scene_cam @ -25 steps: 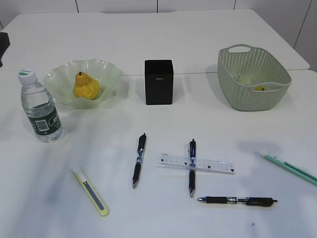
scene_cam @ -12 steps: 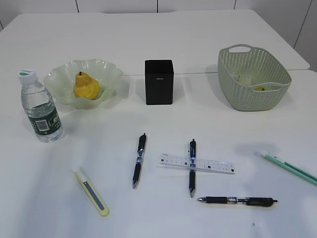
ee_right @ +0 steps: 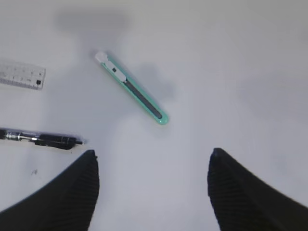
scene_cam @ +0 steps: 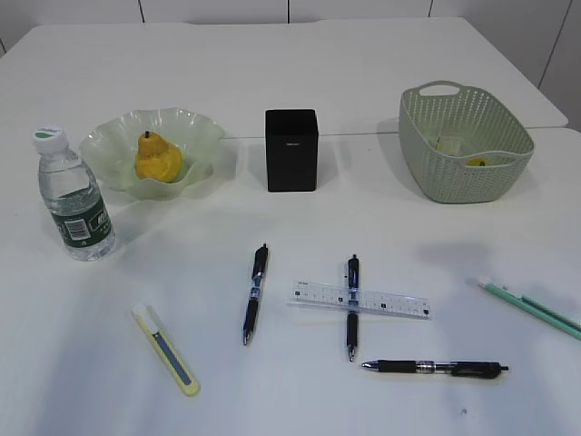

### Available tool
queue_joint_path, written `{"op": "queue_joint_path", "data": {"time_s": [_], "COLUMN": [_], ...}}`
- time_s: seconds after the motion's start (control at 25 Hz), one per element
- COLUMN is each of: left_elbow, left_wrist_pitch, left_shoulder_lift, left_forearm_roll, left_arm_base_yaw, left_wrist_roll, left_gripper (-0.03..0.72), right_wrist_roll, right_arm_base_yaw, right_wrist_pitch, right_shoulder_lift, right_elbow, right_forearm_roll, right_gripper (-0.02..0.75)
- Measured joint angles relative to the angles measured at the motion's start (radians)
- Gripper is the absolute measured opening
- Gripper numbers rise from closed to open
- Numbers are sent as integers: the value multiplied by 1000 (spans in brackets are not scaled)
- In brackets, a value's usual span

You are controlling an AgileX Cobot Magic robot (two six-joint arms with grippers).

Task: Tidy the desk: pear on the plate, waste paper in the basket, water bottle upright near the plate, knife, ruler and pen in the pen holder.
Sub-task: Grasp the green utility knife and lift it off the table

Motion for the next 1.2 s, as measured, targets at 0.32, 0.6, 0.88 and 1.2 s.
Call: {"op": "queue_joint_path", "data": {"time_s": [0.32, 0.6, 0.88, 1.2], "left_elbow": [-53, -53, 21, 305], "left_wrist_pitch": [62, 49, -137, -241], "left_shoulder_lift": [-7, -13, -154, -456], "left_forearm_roll": [0, 36, 45, 79], "left_arm_base_yaw": [0, 0, 0, 0], "left_wrist_roll": [0, -72, -138, -166], "left_gripper": [543, 520, 503, 498], "right_wrist_roll": [0, -2, -2, -28], "right_arm_base_yaw": [0, 0, 0, 0], "right_wrist_pitch": [5, 9, 9, 11], "right_shoulder_lift": [46, 51, 51, 52], "right_elbow": [-74, -74, -74, -74], "right_forearm_roll": [35, 48, 50, 50], "right_gripper": [552, 552, 551, 551]}}
